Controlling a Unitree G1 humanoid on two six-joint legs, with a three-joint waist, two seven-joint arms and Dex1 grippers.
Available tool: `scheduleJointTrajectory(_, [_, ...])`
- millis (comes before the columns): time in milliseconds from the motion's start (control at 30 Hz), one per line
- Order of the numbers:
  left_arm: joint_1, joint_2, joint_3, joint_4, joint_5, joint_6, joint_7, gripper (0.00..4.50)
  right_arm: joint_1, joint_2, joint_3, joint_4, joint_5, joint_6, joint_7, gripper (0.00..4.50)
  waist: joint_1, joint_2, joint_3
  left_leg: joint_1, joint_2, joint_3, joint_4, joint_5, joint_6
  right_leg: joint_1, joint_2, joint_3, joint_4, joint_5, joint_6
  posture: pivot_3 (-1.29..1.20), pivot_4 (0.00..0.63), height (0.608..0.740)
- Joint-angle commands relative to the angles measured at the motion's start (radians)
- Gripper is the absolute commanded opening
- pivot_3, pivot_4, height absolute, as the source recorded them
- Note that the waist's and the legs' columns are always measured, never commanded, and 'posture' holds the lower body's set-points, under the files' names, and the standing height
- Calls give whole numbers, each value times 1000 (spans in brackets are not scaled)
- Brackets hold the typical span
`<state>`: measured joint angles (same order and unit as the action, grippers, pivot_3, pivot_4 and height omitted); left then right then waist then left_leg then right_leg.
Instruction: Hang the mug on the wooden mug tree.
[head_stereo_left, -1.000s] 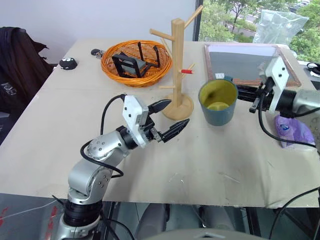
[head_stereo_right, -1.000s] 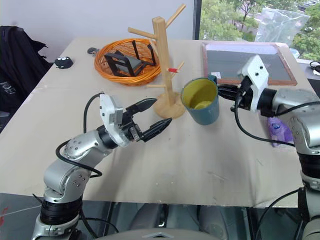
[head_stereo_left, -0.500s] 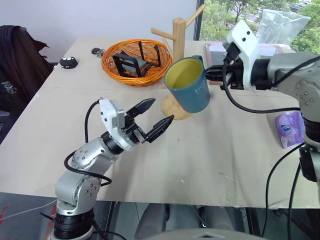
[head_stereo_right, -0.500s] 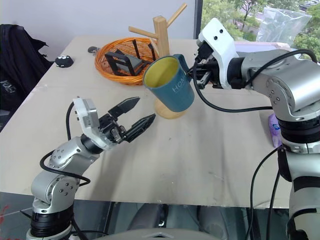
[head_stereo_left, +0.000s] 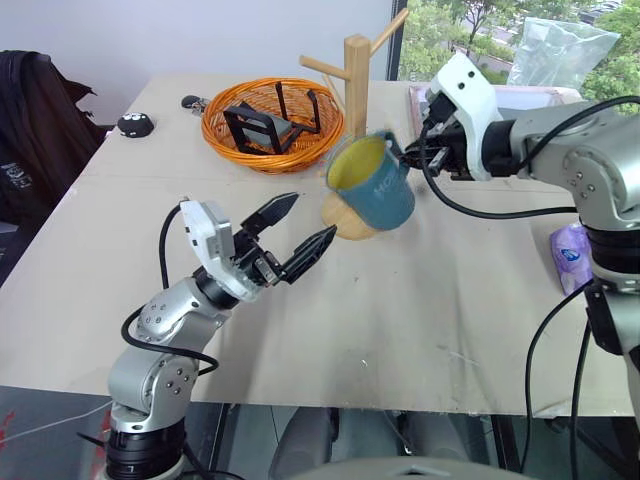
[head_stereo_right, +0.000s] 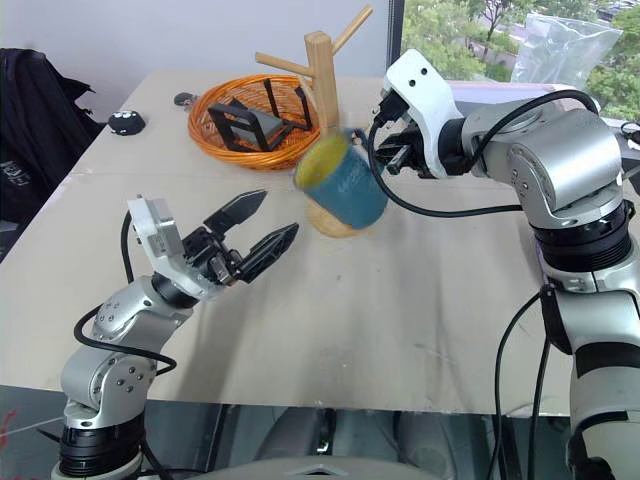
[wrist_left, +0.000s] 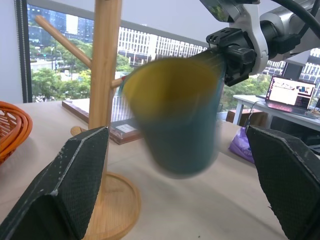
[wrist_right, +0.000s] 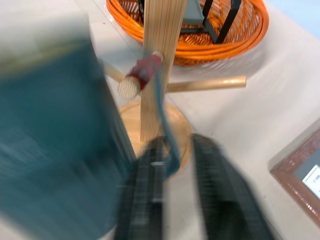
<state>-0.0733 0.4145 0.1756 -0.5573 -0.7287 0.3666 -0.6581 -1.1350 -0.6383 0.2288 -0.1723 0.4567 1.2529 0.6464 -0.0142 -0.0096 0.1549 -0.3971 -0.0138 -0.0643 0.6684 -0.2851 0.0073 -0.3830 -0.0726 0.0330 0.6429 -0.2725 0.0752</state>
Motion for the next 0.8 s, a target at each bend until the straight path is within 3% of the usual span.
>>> scheduleJointTrajectory(33, [2,2,0,-12,-1,-26,-8,4500,-30,11,-35,-13,-8,-6,-10,2819,0,0,0,0,0,0,0,0,0,0,0,0,0,0,0,0,150,737])
scheduleJointTrajectory(133, [27,27,3,-15,11,-21,-23,4500,-27,-3,-89,-21,21,27,9,4346,0,0,0,0,0,0,0,0,0,0,0,0,0,0,0,0,150,737])
scheduleJointTrajectory(167, [44,44,-1,-15,29,-19,-33,4500,-22,-19,-113,-23,34,34,22,4486,0,0,0,0,0,0,0,0,0,0,0,0,0,0,0,0,150,737])
scheduleJointTrajectory(367, [121,100,-12,0,102,2,-15,4500,162,-121,-275,-126,139,-39,136,4486,7,-2,-1,-1,0,-2,-1,-1,1,1,0,-2,-1,0,0,0,150,737])
scheduleJointTrajectory(467, [208,132,-54,0,195,-10,-10,4500,523,-150,-409,-252,145,-236,218,4486,6,-5,-3,0,0,-3,-1,-2,3,2,0,-4,-2,0,0,0,150,737])
scheduleJointTrajectory(633, [325,176,-135,-4,360,-26,24,4500,1082,45,-522,-411,89,-530,136,4486,7,-1,-1,0,0,-1,-2,-2,4,2,-1,-3,-1,0,0,0,150,737])
scheduleJointTrajectory(800, [367,136,-138,50,389,-39,52,4500,1345,203,-550,-312,44,-803,127,4486,-1,-2,-2,8,1,2,-1,-3,5,7,0,1,2,0,0,0,150,737])
